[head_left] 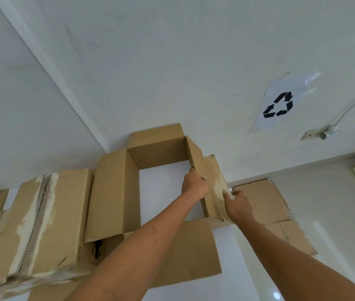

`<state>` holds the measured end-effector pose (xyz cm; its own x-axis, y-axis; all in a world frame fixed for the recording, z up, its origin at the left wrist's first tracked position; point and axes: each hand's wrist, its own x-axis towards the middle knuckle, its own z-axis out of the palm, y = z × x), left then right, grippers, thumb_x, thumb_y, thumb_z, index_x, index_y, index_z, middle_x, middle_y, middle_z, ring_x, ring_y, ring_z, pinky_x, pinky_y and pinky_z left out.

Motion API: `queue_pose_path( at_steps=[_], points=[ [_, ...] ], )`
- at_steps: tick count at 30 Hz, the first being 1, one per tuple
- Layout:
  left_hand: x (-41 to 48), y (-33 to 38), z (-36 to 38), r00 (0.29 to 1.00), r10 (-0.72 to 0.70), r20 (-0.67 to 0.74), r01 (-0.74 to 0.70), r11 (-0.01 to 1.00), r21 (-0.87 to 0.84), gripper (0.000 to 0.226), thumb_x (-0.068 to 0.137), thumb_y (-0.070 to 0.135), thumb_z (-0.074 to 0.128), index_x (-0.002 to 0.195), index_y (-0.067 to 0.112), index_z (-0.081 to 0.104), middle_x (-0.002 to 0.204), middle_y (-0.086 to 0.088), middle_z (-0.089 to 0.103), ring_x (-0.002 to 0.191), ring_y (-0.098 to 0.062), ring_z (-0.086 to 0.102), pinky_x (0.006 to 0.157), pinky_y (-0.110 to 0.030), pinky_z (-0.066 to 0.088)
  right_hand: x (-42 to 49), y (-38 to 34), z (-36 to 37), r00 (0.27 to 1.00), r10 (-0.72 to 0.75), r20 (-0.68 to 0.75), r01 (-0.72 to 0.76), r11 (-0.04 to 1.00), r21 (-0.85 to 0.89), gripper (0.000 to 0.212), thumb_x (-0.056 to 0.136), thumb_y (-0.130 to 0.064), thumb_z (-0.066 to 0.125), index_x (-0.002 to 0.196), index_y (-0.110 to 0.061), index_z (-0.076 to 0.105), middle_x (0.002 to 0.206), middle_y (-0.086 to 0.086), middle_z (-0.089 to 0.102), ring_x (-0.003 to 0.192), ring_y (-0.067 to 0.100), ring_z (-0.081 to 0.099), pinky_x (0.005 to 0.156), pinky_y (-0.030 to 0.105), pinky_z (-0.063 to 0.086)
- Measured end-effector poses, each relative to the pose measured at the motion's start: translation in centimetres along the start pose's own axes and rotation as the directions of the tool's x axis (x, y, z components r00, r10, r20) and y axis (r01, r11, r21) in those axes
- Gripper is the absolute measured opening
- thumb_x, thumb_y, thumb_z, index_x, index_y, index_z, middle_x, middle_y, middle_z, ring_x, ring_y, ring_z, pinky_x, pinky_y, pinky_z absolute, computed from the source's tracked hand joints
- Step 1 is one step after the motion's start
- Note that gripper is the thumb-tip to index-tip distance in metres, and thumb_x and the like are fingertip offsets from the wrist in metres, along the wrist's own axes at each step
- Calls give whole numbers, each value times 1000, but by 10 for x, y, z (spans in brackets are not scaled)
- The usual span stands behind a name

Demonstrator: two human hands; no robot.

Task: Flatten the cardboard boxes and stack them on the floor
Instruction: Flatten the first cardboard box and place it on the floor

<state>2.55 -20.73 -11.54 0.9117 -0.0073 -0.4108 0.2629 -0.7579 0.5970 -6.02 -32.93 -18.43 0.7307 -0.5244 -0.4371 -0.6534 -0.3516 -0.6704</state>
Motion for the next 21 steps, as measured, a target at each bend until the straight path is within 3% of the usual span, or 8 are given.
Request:
queue_pose_path(
  at_steps=[2,6,10,13,16,21],
  points=[
    [0,0,-5,1000,21,-9,-21,1000,-22,33,101,22,51,133,15,50,126,-6,62,106,-25,64,78,-34,54,1,7,6,992,70,106,-77,995,57,70,99,-61,52,148,-12,42,151,20,43,133,41,50,108,50,44],
    [0,-1,-17,997,79,9,-77,990,-119,26,100,19,52,125,21,57,118,1,64,90,-17,60,60,-23,43,7,10,12,986,152,64,-148,988,-52,84,94,-69,52,154,-13,34,150,21,45,132,43,51,109,58,42],
    [0,-1,-33,991,132,31,-124,973,-194,27,99,21,53,125,19,60,117,-1,65,99,-20,63,78,-27,49,8,0,4,999,27,45,-25,999,-28,51,102,-48,54,131,-6,51,124,18,64,106,35,63,93,50,54],
    [-2,4,-48,989,146,29,-132,954,-270,26,98,23,57,124,18,62,119,-4,67,106,-24,64,93,-36,54,-3,-21,-8,993,-92,-74,84,991,-102,32,106,-38,48,115,-9,55,107,12,67,89,28,60,80,42,53],
    [-6,15,-64,985,171,10,-156,919,-362,17,97,23,60,113,23,62,117,-4,69,105,-25,66,94,-44,56,-12,-45,-26,960,-200,-195,164,969,-185,29,107,-35,47,113,-9,57,105,10,67,94,31,65,75,39,47],
    [-18,34,-86,969,245,-17,-222,846,-485,24,97,21,63,121,18,64,119,-5,69,108,-24,67,96,-41,55,-27,-76,-68,895,-316,-314,246,938,-244,27,106,-33,49,113,-8,58,108,11,64,98,38,64,75,39,39]
  ],
)
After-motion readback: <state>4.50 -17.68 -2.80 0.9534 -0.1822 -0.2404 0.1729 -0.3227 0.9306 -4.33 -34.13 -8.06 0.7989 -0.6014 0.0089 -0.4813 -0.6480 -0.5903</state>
